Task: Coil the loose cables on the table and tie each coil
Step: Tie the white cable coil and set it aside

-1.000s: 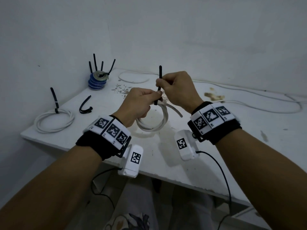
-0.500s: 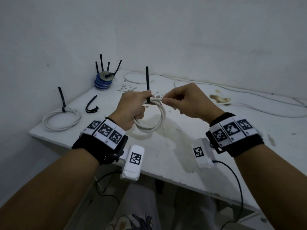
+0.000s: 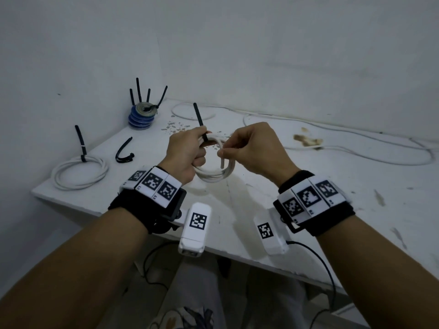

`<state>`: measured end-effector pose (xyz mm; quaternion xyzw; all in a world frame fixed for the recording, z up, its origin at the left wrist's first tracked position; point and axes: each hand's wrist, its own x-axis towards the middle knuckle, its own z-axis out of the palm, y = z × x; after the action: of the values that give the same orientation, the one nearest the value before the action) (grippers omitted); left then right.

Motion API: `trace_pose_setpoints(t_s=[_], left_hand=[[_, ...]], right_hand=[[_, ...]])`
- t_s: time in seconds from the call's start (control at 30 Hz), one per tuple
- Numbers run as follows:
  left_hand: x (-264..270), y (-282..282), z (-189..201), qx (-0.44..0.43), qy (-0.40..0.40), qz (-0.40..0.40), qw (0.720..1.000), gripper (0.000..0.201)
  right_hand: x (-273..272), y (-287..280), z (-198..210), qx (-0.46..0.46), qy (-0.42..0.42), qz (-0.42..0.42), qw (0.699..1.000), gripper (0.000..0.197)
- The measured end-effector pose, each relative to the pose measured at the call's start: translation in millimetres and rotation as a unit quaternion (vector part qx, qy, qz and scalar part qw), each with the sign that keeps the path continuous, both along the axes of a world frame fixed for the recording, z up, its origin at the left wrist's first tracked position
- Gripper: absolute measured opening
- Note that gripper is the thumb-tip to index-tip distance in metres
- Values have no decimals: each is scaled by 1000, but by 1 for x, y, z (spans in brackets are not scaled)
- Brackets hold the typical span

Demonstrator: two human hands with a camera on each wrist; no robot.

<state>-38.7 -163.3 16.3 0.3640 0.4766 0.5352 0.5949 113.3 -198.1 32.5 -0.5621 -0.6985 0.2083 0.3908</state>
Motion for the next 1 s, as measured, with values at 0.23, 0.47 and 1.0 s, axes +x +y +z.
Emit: trace_pose_setpoints(t_s=[0.23,0.47,1.0], left_hand=[[-5,1,2,0,32,-49,998,13],[-21,7,-10,24,-9,-62,998,21],[-117,-2,-13,41,-53,-167,984,54]], right_hand=[[-5,12,-8,-14,-130,24,991,33],[-3,19,-2,-119,33,37,992,22],[-62,44,-8,-133,236,65,961,15]])
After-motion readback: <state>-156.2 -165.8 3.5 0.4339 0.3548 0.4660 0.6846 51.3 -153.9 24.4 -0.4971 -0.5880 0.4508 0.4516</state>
